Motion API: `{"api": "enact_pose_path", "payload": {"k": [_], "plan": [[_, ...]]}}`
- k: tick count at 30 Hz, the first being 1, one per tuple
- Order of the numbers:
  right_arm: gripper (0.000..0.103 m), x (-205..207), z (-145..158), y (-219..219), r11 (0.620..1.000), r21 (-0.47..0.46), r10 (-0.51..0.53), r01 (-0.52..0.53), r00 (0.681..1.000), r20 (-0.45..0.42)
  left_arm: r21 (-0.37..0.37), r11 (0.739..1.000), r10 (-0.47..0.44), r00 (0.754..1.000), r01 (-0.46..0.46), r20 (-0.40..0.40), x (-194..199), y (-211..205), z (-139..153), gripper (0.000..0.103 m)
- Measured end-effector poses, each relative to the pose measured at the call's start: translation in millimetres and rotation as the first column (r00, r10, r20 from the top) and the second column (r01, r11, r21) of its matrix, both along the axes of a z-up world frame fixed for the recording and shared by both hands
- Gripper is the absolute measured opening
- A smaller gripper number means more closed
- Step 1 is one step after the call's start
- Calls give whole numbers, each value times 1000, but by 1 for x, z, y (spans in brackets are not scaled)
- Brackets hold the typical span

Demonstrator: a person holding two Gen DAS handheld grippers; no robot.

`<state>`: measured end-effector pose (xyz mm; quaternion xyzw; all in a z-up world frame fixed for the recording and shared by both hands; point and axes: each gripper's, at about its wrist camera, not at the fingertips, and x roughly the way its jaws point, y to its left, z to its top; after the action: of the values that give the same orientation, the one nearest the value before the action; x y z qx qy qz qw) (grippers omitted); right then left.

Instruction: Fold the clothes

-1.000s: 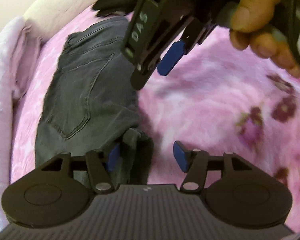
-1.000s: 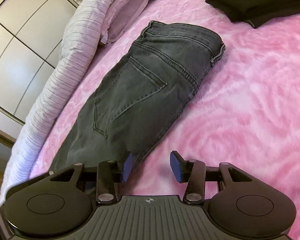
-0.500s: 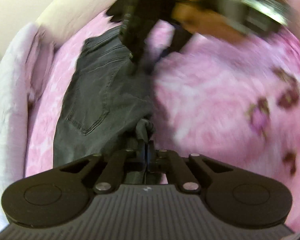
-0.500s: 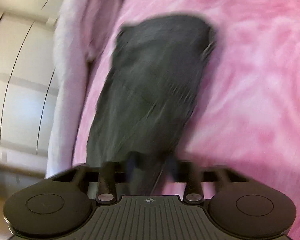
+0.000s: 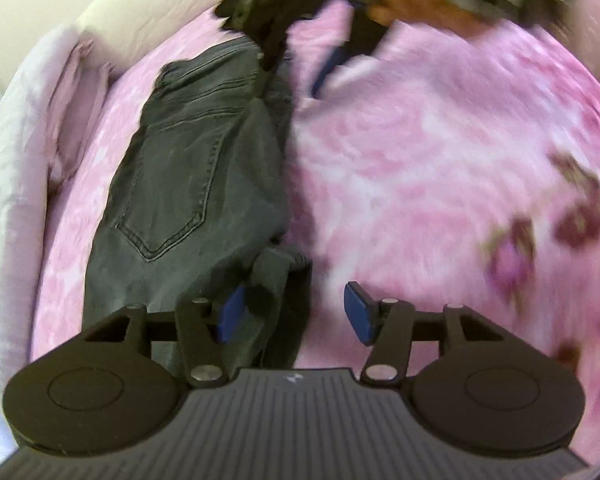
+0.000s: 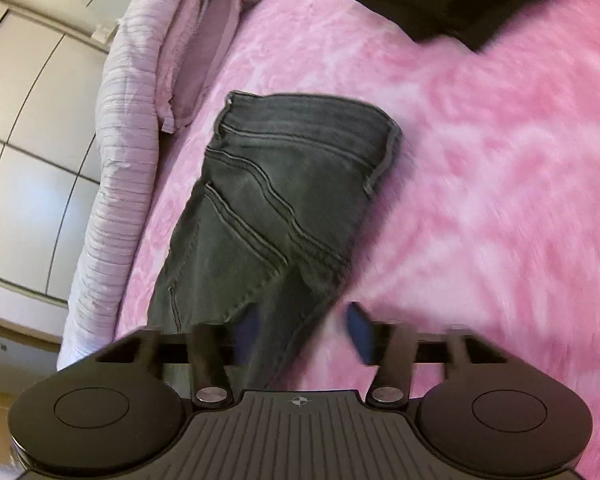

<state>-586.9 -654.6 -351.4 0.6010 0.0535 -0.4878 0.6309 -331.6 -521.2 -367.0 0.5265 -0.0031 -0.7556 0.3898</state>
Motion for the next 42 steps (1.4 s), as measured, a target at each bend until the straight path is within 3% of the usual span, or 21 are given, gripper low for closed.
{"api": "enact_pose_path", "payload": {"k": [3, 4, 6, 10, 11, 14, 18, 21, 23, 26, 27, 30, 33, 36, 38, 39, 42], "plan": [[56, 3, -5, -4, 1000, 12, -18, 17, 1000, 23, 5, 996, 94, 995, -94, 17, -14, -16, -4, 46], [56, 4, -7, -5, 1000, 15, -23, 22, 999, 29, 0, 996, 86, 996, -86, 22, -13, -16, -4, 30], [56, 4, -5, -9, 999, 0, -40, 40, 999, 32, -11, 998, 55, 998, -55, 29, -9, -12, -3, 18], [55, -5, -13, -28, 993, 7, -117, 117, 992, 55, -32, 999, -7, 999, 8, 44, 0, -4, 0, 10], [31, -11, -16, -38, 991, 28, -129, 127, 991, 46, -37, 999, -22, 999, 24, 49, 3, -2, 1, 9], [27, -22, -22, -70, 992, 82, -101, 97, 994, 40, -48, 993, -102, 992, 106, 73, 10, 7, -1, 0], [27, -20, -21, -81, 994, 89, -72, 71, 997, 16, -65, 967, -237, 964, 246, 120, 17, 23, -8, 0], [29, -24, -21, -69, 993, 78, -91, 88, 995, 40, -72, 967, -235, 964, 245, 127, 17, 21, -6, 0], [42, -25, -15, -61, 993, 76, -89, 86, 995, 39, -64, 975, -203, 973, 211, 109, 14, 17, -5, 0], [51, -19, -3, -44, 996, 82, -35, 32, 999, 36, -60, 987, -146, 986, 151, 87, 8, 12, -2, 6], [52, -12, -1, -38, 996, 88, 5, -9, 999, 43, -62, 990, -124, 989, 129, 80, 5, 10, -1, 11], [53, 15, -3, -19, 983, 111, 135, -143, 988, 78, -49, 997, -52, 997, 55, 54, -2, 4, 1, 44], [53, 39, -9, -8, 965, 116, 225, -234, 970, 88, 13, 999, 47, 999, -47, -17, -12, -6, 5, 44], [52, 48, -18, -11, 964, 119, 224, -237, 968, 113, 31, 993, 112, 993, -110, -49, -23, -13, 5, 44], [44, 49, -23, -16, 968, 124, 203, -220, 969, 140, 17, 995, 94, 995, -93, -36, -21, -12, 4, 41], [37, 47, -24, -20, 969, 130, 188, -210, 969, 157, 9, 997, 82, 996, -82, -28, -20, -11, 3, 29], [5, 42, -26, -32, 961, 176, 187, -214, 969, 160, -15, 999, 48, 999, -48, -4, -17, -9, 1, 15]]}}
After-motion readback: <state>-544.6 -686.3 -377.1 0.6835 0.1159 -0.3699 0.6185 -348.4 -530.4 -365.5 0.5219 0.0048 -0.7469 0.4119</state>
